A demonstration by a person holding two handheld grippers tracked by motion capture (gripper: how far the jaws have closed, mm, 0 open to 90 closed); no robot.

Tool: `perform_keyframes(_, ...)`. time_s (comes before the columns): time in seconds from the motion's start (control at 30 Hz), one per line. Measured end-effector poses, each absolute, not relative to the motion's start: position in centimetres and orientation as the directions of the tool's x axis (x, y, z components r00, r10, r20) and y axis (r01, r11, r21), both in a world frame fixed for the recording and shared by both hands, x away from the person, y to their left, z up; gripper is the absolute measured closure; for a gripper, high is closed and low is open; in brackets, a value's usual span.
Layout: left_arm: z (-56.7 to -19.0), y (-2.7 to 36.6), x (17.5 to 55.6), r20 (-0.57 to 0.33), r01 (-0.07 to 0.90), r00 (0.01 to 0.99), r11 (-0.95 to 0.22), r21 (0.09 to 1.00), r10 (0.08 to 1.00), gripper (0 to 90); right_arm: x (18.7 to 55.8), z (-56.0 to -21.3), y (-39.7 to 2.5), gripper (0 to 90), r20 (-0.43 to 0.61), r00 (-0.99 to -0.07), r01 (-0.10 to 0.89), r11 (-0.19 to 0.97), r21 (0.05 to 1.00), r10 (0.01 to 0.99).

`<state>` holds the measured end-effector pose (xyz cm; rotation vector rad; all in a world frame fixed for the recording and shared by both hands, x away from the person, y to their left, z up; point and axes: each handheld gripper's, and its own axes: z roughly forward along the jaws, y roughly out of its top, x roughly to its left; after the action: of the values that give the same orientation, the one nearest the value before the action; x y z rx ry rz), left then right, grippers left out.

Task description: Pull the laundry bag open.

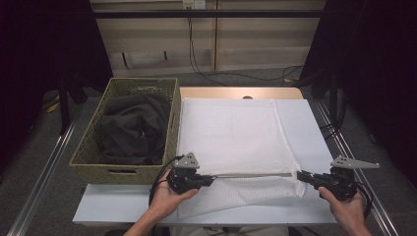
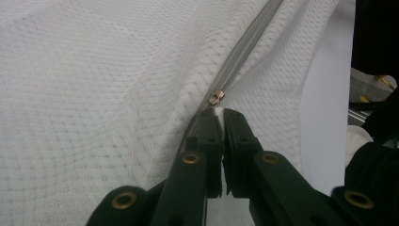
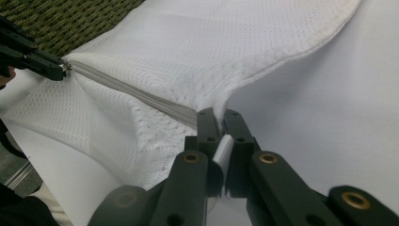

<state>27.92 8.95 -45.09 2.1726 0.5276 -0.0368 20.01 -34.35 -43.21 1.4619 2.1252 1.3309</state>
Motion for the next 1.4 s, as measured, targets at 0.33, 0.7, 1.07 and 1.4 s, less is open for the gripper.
perform_keyframes(0.33,-45.1,9.1,28.0,-0.214,0.382,0.91,-0.52,0.764,0.354,86.8,20.1,-42.9,-33.9,87.9,0.255,-0.478,0.626,0.122,0.771,0.841)
perform_keyframes(0.7,-45.0,9.4,27.6,-0.207,0.378,0.911,-0.526,0.762,0.355,86.9,20.0,-43.4,-34.1,87.9,0.264,-0.471,0.625,0.107,0.773,0.842)
perform_keyframes(1.07,-45.2,9.5,27.4,-0.201,0.379,0.911,-0.536,0.754,0.36,86.8,19.7,-43.5,-34.3,87.9,0.269,-0.467,0.628,0.103,0.771,0.842)
perform_keyframes(1.4,-45.3,10.3,27.1,-0.209,0.39,0.906,-0.534,0.75,0.368,86.8,19.1,-43.5,-34.5,87.9,0.279,-0.472,0.629,0.098,0.771,0.837)
